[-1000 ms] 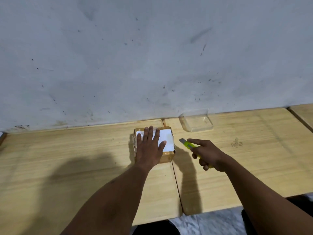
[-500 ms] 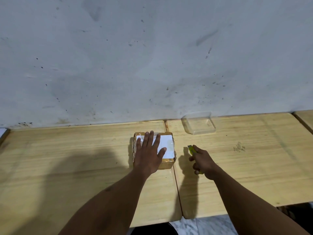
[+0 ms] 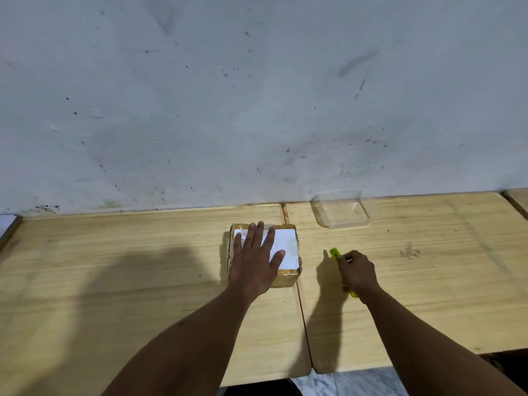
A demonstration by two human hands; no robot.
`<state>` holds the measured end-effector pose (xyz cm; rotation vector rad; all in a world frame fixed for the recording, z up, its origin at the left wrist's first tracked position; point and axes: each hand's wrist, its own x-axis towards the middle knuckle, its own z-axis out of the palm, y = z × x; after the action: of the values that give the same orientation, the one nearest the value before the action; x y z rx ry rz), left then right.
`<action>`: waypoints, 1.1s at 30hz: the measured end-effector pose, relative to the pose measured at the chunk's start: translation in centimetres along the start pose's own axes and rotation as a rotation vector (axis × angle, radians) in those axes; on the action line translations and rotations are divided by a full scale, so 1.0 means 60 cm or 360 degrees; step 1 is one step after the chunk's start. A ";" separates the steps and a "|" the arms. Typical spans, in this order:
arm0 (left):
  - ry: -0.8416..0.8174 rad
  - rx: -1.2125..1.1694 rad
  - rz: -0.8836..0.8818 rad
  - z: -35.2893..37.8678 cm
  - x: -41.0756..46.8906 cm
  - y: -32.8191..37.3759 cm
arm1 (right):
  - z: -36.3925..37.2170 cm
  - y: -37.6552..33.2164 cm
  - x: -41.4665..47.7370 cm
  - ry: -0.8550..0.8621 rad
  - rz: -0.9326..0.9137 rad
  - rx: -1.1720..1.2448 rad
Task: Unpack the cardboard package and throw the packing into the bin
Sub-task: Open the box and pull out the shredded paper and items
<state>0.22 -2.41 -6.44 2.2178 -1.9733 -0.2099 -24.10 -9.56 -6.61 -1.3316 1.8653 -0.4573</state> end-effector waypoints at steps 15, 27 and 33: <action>-0.0154 -0.0141 -0.0209 -0.022 0.000 0.049 | 0.027 -0.118 0.012 -0.0120 -0.0652 -0.0118; -0.0034 -0.0088 0.0024 -0.058 -0.008 -0.107 | 0.071 -0.141 -0.011 -0.0573 -0.0852 -0.0299; 0.0099 -0.0758 -0.0593 -0.056 -0.019 -0.185 | 0.130 -0.141 -0.089 -0.0508 -0.1067 -0.0684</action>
<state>11.56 0.07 -5.54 2.2011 -1.2871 -0.5808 -12.06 -6.82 -3.72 -2.1876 1.2579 -0.1506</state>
